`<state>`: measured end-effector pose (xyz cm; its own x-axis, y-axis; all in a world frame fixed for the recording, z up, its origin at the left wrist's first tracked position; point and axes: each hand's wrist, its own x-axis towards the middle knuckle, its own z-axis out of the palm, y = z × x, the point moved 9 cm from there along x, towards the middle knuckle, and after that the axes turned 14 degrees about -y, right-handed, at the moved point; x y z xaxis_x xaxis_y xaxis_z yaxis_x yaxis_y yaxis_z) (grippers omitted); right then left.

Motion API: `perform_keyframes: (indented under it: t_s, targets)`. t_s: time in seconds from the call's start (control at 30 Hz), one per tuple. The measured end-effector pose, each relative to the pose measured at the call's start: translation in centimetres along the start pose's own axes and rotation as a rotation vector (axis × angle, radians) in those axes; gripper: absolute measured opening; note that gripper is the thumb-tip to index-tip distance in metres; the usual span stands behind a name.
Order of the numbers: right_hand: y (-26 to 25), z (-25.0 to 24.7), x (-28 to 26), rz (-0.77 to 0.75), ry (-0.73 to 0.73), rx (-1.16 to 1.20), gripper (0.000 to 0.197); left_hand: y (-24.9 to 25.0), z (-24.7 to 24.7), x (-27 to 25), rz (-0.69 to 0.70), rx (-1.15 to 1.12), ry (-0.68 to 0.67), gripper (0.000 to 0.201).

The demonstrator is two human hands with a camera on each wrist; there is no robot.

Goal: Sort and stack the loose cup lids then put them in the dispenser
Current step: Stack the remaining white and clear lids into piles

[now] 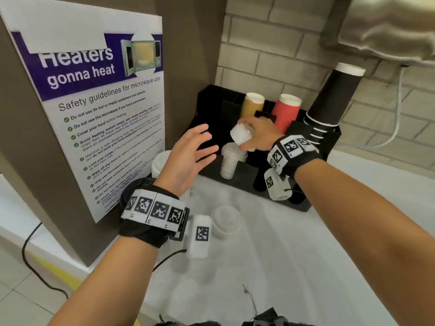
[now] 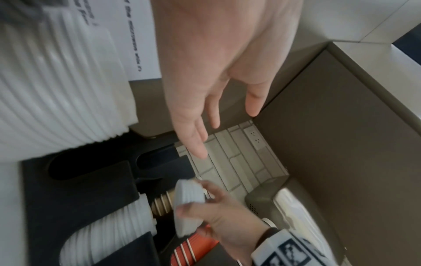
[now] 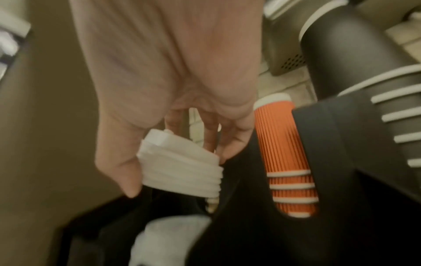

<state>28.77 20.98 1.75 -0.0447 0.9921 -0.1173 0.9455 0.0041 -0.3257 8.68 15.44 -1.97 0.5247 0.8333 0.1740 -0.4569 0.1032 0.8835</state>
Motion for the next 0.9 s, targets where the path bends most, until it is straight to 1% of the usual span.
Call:
perform_keyframes:
  t_s: [0.1,0.23,0.4,0.53,0.77,0.9]
  targets:
    - [0.2,2.1,1.1,0.042,-0.032,-0.067,0.078,0.0,-1.1,-0.3,-0.003,0.015,0.035,0.017]
    - [-0.1,2.6,1.8,0.077,-0.043,-0.118,0.079,-0.1,-1.8,-0.6,-0.004,0.022,0.047,0.018]
    - [-0.3,3.3,2.1,0.093,-0.099,-0.076,0.085,0.0,-1.7,-0.7,-0.010,0.034,0.036,0.018]
    - [-1.0,3.4,2.1,0.074,-0.101,-0.064,0.074,-0.2,-1.7,-0.7,-0.016,0.046,0.034,0.018]
    - [-2.0,4.5,1.4,0.068,-0.082,-0.279,0.067,-0.5,-1.7,-0.4,-0.025,0.049,0.034,0.018]
    - [-2.1,4.4,1.0,0.068,-0.067,-0.364,0.070,-0.6,-1.6,-0.4,-0.026,0.047,0.031,0.018]
